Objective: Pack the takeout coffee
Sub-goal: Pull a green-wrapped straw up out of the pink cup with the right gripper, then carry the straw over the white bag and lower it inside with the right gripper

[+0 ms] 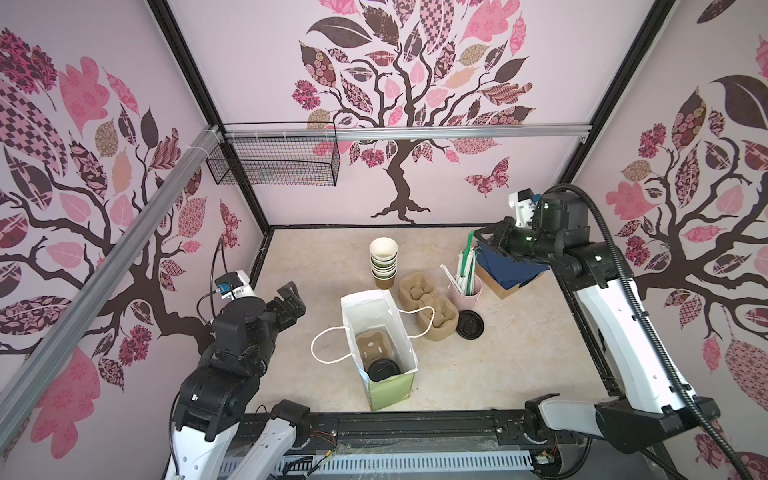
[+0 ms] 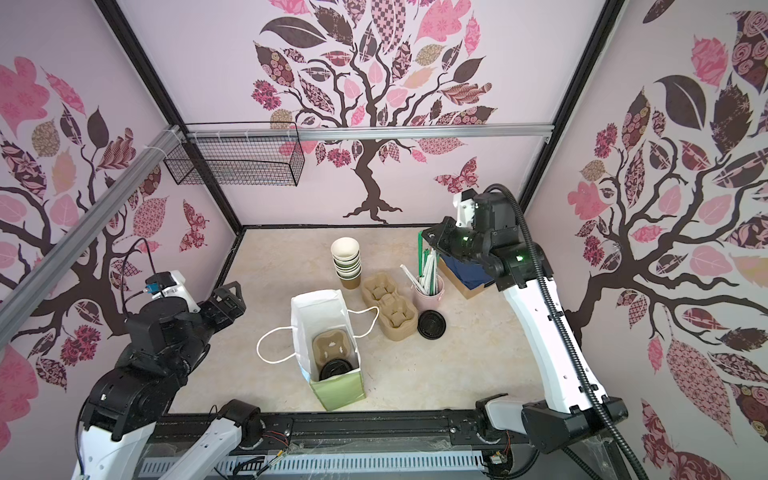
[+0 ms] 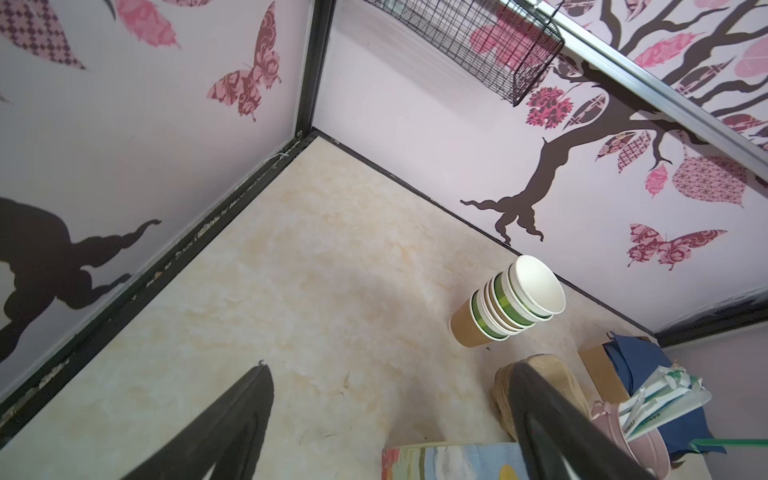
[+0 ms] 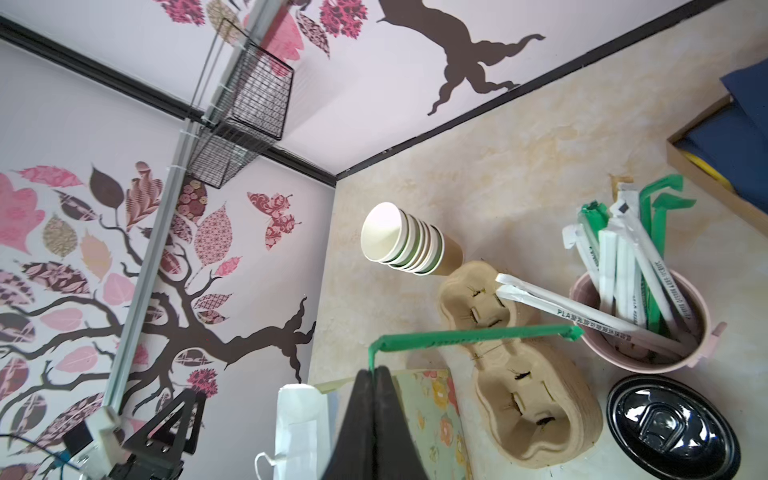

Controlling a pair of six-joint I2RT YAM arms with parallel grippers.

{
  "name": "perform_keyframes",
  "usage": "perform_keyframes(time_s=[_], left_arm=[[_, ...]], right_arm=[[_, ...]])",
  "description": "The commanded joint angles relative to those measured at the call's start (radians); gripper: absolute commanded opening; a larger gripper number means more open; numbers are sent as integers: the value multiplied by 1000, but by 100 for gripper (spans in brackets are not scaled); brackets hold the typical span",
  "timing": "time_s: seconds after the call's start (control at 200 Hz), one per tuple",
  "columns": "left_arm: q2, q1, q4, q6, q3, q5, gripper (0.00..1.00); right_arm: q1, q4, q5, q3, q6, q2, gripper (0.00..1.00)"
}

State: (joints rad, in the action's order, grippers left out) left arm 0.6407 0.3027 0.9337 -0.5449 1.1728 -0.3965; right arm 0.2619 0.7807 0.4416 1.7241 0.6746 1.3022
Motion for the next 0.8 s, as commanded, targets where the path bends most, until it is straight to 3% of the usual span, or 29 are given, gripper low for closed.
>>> perform_keyframes(time_s=[0.0, 0.23, 0.34, 0.5, 0.69, 0.795], left_arm=[[10, 0, -77, 121, 28, 75, 93], [76, 0, 77, 33, 107, 216, 94], [99, 0, 206, -34, 143, 334, 94], [91, 0, 323, -120, 173, 417, 93], [56, 0, 337, -191, 164, 477, 92], [37, -1, 332, -229, 140, 483, 91]], right_arm=[[18, 98, 75, 130, -15, 4, 0], [161, 194, 113, 404, -33, 102, 0], [300, 165, 93, 498, -12, 150, 0], [498, 122, 85, 618, 9, 241, 0], [667, 50, 98, 639, 33, 312, 0], [718, 40, 80, 570, 17, 322, 0]])
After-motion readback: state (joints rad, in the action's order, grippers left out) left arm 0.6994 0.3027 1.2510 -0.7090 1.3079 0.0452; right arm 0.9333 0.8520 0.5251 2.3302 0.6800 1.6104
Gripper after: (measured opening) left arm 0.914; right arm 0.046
